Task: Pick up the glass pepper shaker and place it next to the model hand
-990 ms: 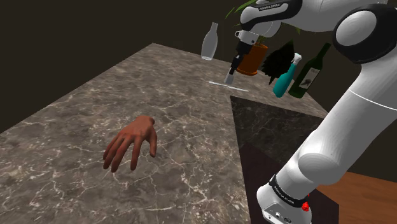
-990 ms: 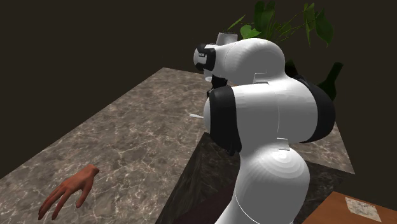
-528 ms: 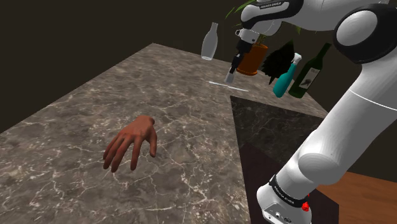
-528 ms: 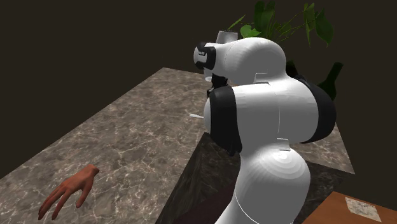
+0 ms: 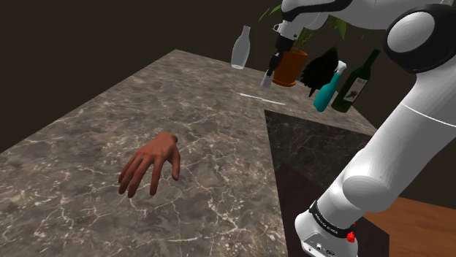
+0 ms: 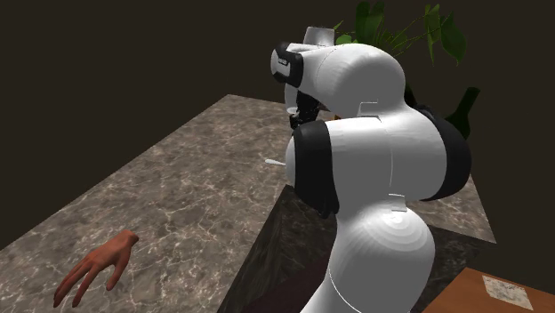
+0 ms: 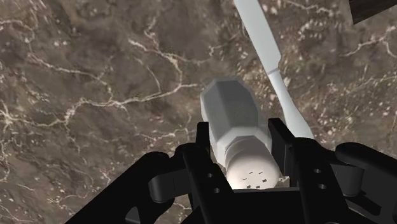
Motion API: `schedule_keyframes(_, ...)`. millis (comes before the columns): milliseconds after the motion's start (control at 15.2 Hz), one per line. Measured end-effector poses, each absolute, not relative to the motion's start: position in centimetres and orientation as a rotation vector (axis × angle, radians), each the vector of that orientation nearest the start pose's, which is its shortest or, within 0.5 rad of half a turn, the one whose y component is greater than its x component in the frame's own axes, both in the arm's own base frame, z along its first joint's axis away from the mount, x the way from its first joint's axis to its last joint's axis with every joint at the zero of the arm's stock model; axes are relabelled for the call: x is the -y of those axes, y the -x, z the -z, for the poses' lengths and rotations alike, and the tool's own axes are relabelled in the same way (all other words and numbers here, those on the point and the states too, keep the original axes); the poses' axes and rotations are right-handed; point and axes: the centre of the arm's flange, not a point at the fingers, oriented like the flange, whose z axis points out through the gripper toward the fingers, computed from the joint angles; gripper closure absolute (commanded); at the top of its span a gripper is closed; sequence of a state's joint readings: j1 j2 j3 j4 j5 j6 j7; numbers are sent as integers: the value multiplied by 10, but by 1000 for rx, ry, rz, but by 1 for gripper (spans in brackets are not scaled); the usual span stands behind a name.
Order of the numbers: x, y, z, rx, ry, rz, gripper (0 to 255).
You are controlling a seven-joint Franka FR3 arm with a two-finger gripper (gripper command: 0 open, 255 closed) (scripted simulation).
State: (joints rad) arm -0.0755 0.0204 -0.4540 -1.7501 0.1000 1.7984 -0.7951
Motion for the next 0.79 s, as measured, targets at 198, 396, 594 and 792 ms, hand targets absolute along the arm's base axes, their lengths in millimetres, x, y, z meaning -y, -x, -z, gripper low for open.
schedule_keyframes(198,281,-499,-564,377,3065,121,255)
schedule_keyframes(396,280,-500,-580,377,3065,121,255)
schedule_keyframes(594,280,-501,-597,377,3065,121,255)
schedule_keyframes(792,280,-500,-612,377,3064,121,255)
